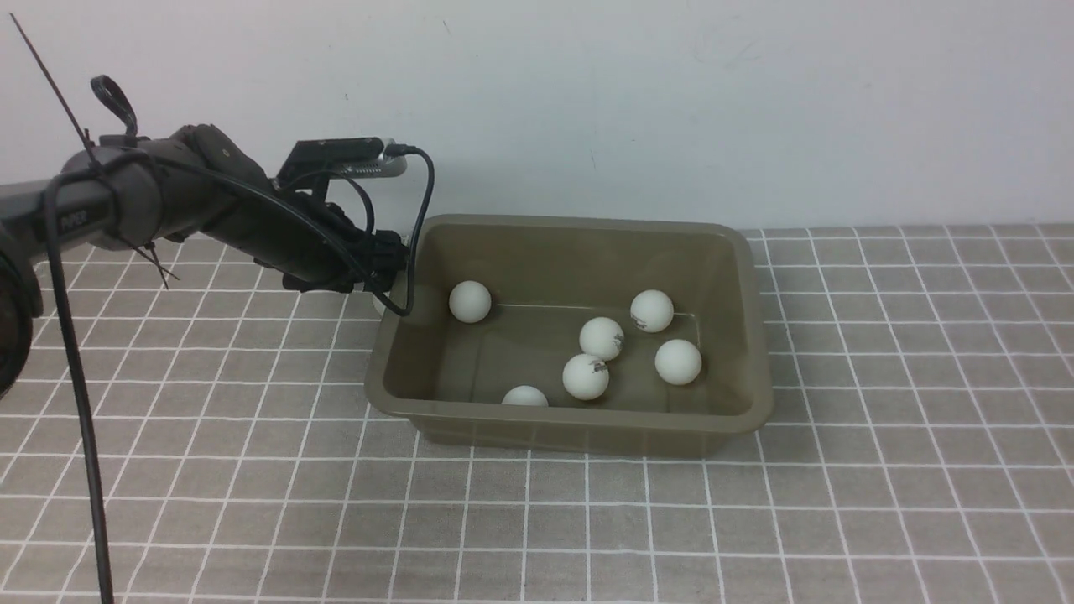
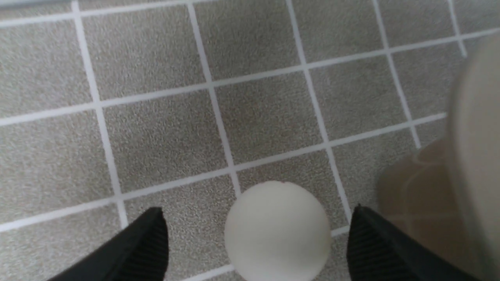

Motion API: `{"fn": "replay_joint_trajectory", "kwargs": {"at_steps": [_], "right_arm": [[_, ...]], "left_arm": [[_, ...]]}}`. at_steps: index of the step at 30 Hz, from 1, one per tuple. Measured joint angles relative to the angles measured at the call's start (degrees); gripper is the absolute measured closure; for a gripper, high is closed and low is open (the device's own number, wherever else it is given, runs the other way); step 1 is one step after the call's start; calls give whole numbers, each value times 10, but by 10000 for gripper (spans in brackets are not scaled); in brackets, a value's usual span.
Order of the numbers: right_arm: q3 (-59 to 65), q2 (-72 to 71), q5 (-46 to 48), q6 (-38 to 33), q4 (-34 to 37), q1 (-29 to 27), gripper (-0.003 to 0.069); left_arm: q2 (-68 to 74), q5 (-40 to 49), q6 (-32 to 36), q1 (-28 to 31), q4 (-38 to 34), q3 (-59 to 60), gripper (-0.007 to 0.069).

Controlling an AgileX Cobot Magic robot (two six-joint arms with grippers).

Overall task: Put the table tennis balls into the box on the grey coffee tablecloth.
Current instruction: 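Reach for and grasp a ping pong ball on the table beside the basket, then drop the ball into the bin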

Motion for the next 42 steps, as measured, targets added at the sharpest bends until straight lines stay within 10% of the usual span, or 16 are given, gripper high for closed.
{"fn": "replay_joint_trajectory", "kwargs": {"at_steps": [6,12,29,42], "right_arm": [[0,0,0,0,0,0,673],[0,0,0,0,0,0,673],[0,0,0,0,0,0,673],[0,0,0,0,0,0,673]], "left_arm": [[11,-16,0,-10,-1,0,77],[15,-19,0,-12,0,0,288],[-168,122,-36,39,1,-1,279],[-165,164,5,-120,-8,-1,211]]}}
